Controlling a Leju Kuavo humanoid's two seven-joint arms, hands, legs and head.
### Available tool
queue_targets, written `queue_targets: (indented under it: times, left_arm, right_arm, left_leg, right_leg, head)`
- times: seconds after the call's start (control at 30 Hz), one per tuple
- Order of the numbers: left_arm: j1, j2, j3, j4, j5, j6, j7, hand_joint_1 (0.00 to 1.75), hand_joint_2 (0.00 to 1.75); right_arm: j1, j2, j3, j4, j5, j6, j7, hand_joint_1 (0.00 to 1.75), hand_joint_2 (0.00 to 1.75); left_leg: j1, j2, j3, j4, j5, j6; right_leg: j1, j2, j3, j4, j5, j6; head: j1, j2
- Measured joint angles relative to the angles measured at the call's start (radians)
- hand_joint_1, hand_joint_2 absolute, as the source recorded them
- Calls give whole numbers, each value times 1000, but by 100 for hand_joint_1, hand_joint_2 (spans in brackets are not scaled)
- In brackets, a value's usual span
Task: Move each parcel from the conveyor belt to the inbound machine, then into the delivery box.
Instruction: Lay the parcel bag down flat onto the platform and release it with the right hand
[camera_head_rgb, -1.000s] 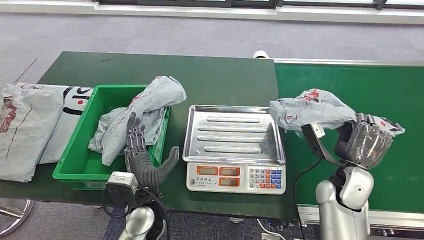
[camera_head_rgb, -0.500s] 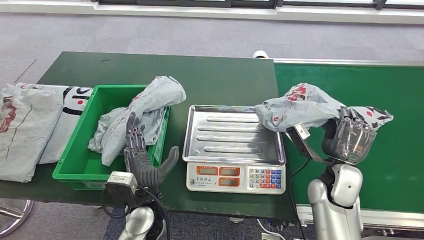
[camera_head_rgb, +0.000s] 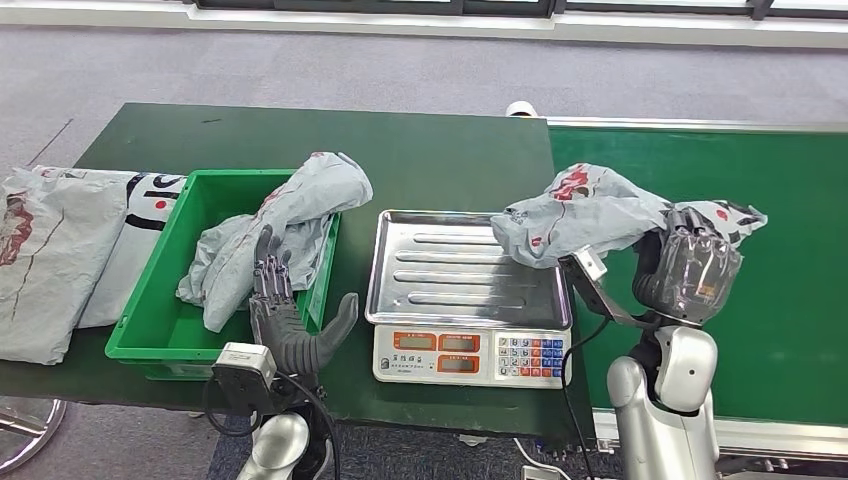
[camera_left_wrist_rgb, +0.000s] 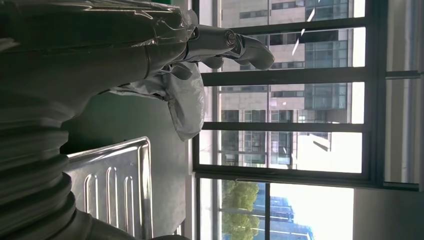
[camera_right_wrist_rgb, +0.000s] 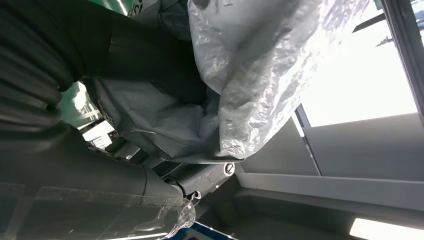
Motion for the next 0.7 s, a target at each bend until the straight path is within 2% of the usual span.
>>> queue_targets:
  times: [0.4,0.7]
  left_arm:
    - [0,0,0,1,1,4,0,0,175]
    - [0,0,0,3,1,3,0,0,175]
  right_arm:
    - [14,52,48,-29,-12,0,-113,175,175]
    - [23,93,141,-6,-29,0,-152,175,175]
  left_leg:
    - [0,0,0,0,0,0]
    - [0,0,0,0,0,0]
  right_leg:
    - [1,0,0,0,0,0]
    - [0,0,0,0,0,0]
  head:
    - [0,0]
    - [0,0]
